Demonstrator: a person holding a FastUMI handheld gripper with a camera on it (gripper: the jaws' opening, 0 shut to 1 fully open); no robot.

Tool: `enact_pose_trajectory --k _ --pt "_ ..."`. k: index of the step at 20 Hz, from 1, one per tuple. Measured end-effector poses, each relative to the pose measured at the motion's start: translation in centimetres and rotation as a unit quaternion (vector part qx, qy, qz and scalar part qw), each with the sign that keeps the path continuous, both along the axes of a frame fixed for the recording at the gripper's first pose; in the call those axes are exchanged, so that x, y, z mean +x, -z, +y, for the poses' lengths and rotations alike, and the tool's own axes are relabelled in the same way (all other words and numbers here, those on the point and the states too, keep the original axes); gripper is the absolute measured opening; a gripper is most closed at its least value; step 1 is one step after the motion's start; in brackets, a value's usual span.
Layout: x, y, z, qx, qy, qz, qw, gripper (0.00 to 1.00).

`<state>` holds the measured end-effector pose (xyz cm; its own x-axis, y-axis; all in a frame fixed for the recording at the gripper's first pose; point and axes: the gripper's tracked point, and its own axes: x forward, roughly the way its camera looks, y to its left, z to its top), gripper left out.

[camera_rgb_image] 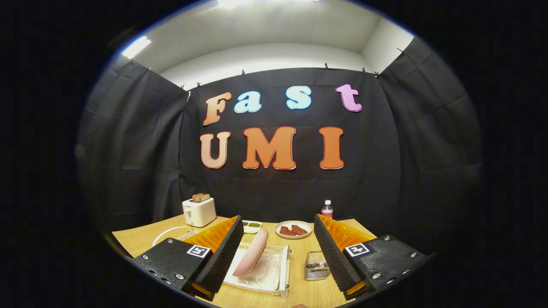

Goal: Take the plate from the dish rack, then take the spoon from the basket and place it into the plate.

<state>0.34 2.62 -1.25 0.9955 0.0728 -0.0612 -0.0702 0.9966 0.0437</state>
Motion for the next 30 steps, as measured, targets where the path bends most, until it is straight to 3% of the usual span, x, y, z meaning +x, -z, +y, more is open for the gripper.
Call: enact_pose_trajectory --k 7,14,24,30 --pt "1.4 0.6 0.2 0.013 -0.003 0.027 1.0 0.98" --pt "3.6 2.7 1.3 0.037 -0.025 0.097 0.994 0.98" --pt "6.3 7.5 2.6 0.045 -0.036 0.216 0.975 0.98" --pt "7.7 11.0 4.3 0.068 -0.046 0.289 0.954 0.97"
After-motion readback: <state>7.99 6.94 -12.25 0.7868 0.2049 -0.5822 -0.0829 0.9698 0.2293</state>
